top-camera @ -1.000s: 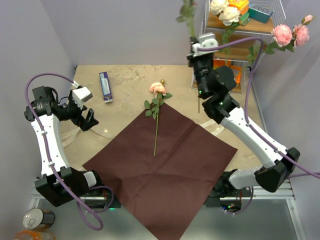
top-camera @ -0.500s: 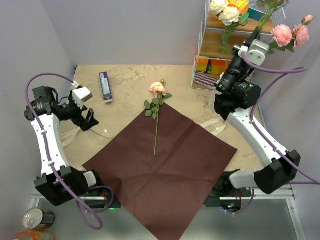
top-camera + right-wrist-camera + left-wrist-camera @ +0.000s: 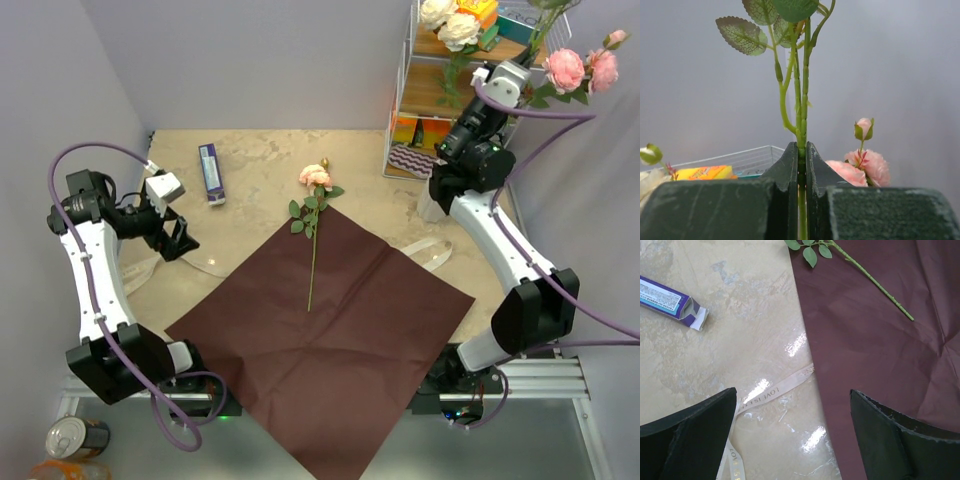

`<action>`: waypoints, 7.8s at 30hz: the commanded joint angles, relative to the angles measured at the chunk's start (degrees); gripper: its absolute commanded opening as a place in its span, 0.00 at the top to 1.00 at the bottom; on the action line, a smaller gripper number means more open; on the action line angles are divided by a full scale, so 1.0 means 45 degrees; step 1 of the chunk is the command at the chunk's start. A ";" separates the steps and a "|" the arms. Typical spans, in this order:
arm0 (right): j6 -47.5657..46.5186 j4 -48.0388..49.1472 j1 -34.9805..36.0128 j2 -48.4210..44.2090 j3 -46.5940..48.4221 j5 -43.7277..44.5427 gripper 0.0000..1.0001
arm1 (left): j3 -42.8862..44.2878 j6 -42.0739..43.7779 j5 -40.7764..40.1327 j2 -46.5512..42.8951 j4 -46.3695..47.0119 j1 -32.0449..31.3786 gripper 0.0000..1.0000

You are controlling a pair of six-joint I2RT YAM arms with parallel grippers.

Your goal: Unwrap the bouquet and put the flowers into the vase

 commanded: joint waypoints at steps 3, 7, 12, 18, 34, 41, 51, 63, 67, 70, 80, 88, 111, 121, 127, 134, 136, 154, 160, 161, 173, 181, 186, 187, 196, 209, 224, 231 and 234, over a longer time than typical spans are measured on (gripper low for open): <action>0.0468 0.2417 -0.0405 0.0123 0.1522 -0.0262 1.00 | 0.0527 0.0256 0.0333 0.0204 -0.0178 0.0101 0.00; 0.0625 0.2534 -0.0522 0.0514 0.1894 -0.0242 1.00 | 0.0586 0.0256 0.0176 0.0340 -0.0178 0.0082 0.01; 0.0489 0.2787 -0.0562 0.0964 0.1974 -0.0203 1.00 | 0.0586 0.0295 0.0000 0.0419 -0.0178 0.0101 0.01; 0.0410 0.2907 -0.0698 0.1393 0.1349 0.0460 1.00 | 0.0586 0.0276 0.0079 0.0497 -0.0178 0.0120 0.01; 0.4449 -0.7184 -0.0679 0.0850 0.2247 0.3802 0.43 | 0.0683 0.0061 0.0117 0.0185 -0.0159 0.0121 0.01; 0.8212 -1.4558 -0.0698 0.0302 0.2617 0.2419 0.22 | 0.0567 -0.0037 0.0410 -0.0069 -0.0178 0.0101 0.01; 0.9748 -1.8186 0.1408 -0.1418 0.1173 -0.1746 0.22 | 0.0527 -0.0212 0.0586 -0.0421 -0.0178 0.0121 0.00; 1.2204 -2.1134 0.4087 0.0121 0.1581 -0.4687 0.01 | 0.0293 -0.0330 0.0625 -0.0928 -0.0178 0.0120 0.00; 1.4429 -1.9936 0.4028 0.1100 0.0746 -0.6919 0.01 | 0.0274 -0.0408 0.0800 -0.0968 -0.0178 0.0121 0.00; 1.5585 -1.8274 0.4009 0.1451 -0.0447 -0.8558 0.01 | 0.0254 -0.0427 0.0937 -0.0968 -0.0178 0.0101 0.01; 1.5841 -2.0434 0.4672 0.5571 0.1951 -0.5244 0.22 | -0.0019 -0.0271 0.0879 -0.0967 -0.0100 0.0121 0.00; 1.5821 -2.0514 0.4673 0.7251 0.2676 -0.4461 0.41 | -0.0175 -0.0134 0.0722 -0.0870 0.0017 0.0121 0.01; 1.6328 -2.1157 0.4673 0.9831 0.4922 -0.5476 0.50 | -0.1133 0.0295 0.0567 -0.0850 0.0096 0.0218 0.01; 1.6446 -2.0492 0.4692 0.8446 0.4706 -0.5516 1.00 | -0.1270 0.0588 0.0352 -0.1045 -0.0022 0.0374 0.01; 1.5043 -2.0395 0.4634 0.6026 0.5935 -0.4775 1.00 | -0.1270 0.0763 0.0469 -0.1046 -0.0139 0.0511 0.01; 1.1158 -1.8040 0.4302 0.2394 0.6622 -0.3389 1.00 | -0.1270 0.0881 0.0586 -0.1007 -0.0178 0.0570 0.01; 0.9401 -1.6653 0.4107 0.0911 0.5786 -0.2393 1.00 | -0.1231 0.0881 0.0605 -0.0949 -0.0178 0.0589 0.00; 0.2891 -0.5221 0.0650 -0.1908 0.0724 0.0636 1.00 | -0.1191 0.1018 0.0430 -0.0987 -0.0197 0.0667 0.00; 0.2560 -0.3311 0.0083 -0.0970 0.1035 0.1124 1.00 | -0.0977 0.0959 0.0410 -0.0831 -0.0198 0.0667 0.01; 0.2385 -0.3073 0.0044 -0.0834 0.1132 0.1144 1.00 | -0.0957 0.0959 0.0410 -0.0831 -0.0198 0.0667 0.01; 0.0746 0.0732 -0.0074 0.0787 0.1329 0.1555 1.00 | -0.0957 0.1193 0.0352 -0.0304 -0.0178 0.0765 0.01; -0.0507 0.3276 -0.0093 0.1355 0.0607 0.1790 1.00 | -0.0977 0.1428 0.0235 -0.0128 -0.0198 0.0863 0.00; -0.0410 0.3336 -0.0074 0.1452 0.0216 0.2062 1.00 | -0.0977 0.1487 0.0332 0.0028 -0.0198 0.0902 0.00; -0.0429 0.3355 -0.0074 0.1472 0.0002 0.2140 1.00 | -0.0977 0.1487 0.0371 0.0067 -0.0198 0.0921 0.01; 0.3098 -0.5050 -0.0016 0.1142 0.0976 0.4969 0.72 | -0.0977 0.1233 0.0684 0.0185 -0.0197 0.0921 0.01; 1.0390 -1.7266 0.0298 -0.0441 0.1895 0.1151 0.07 | -0.0742 0.0803 0.1133 -0.0010 -0.0198 0.0921 0.01; 1.1661 -1.9516 0.0708 -0.0754 0.1212 0.1221 0.10 | -0.0371 0.0354 0.1290 -0.0576 -0.0178 0.0921 0.01; 1.0765 -1.8328 0.0455 -0.0912 0.0509 0.2490 0.07 | -0.0489 0.0393 0.1386 -0.0538 -0.0198 0.0921 0.01; 1.0743 -1.7995 0.0278 -0.0754 0.0470 0.2649 0.08 | -0.0469 0.0373 0.1485 -0.0519 -0.0198 0.0921 0.01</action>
